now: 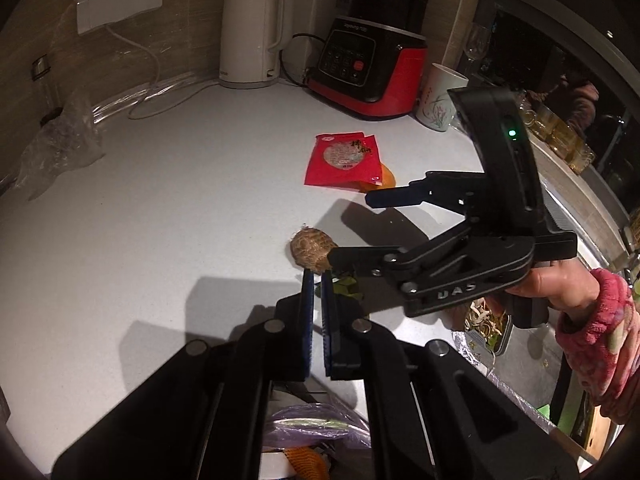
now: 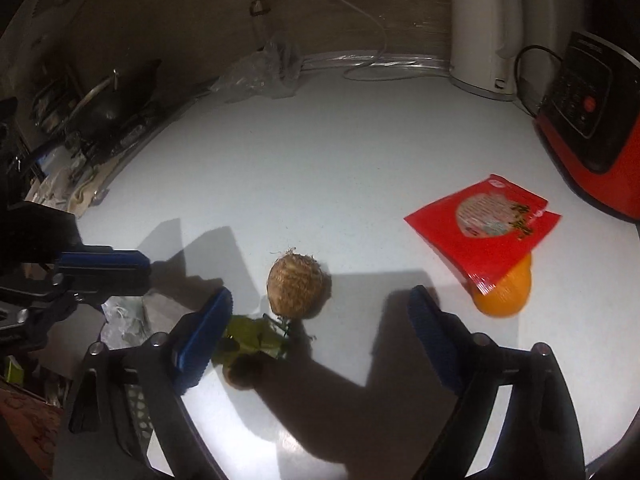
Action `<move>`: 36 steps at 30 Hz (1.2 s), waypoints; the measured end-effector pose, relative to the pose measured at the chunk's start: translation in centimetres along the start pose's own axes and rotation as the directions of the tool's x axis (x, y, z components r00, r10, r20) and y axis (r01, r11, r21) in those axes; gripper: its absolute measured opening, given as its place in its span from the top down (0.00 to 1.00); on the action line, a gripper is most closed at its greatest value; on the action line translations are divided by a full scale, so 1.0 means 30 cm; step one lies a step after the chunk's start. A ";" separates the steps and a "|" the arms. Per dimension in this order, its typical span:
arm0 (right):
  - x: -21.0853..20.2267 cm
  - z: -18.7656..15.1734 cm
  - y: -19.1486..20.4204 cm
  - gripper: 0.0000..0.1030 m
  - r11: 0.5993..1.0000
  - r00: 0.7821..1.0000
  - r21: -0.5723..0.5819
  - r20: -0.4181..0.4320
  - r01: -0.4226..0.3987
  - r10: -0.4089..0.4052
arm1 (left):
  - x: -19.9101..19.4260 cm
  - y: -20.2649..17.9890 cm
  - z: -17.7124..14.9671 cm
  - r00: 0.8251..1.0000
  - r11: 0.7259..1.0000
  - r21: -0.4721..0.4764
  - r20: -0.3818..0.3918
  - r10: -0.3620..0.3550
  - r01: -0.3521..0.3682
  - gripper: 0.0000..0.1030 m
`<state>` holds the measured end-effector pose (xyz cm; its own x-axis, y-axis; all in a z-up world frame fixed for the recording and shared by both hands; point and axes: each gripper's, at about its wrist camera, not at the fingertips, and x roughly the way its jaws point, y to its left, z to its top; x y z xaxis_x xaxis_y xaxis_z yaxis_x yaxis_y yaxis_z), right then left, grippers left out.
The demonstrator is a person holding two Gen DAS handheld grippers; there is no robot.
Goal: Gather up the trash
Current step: 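Move the left tool to the green leaf while the right tool grasps the fibrous brown ball, then grasp the small brown ball with the left tool while the right tool carries the fibrous ball to the bin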
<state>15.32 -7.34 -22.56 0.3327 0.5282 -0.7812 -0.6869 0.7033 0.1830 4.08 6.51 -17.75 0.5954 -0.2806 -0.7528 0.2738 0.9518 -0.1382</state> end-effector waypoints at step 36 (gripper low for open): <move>-0.340 -0.182 -0.246 0.65 0.953 0.994 0.303 0.105 -0.011 -0.022 | 0.187 -0.129 -0.051 0.992 1.000 0.002 -0.123 0.030 -0.030 0.36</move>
<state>13.47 -20.52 -19.21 0.4139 0.5593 -0.7182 -0.4624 0.8088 0.3634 5.21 1.46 -22.42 0.5061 -0.2344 -0.8300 0.2571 0.9596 -0.1142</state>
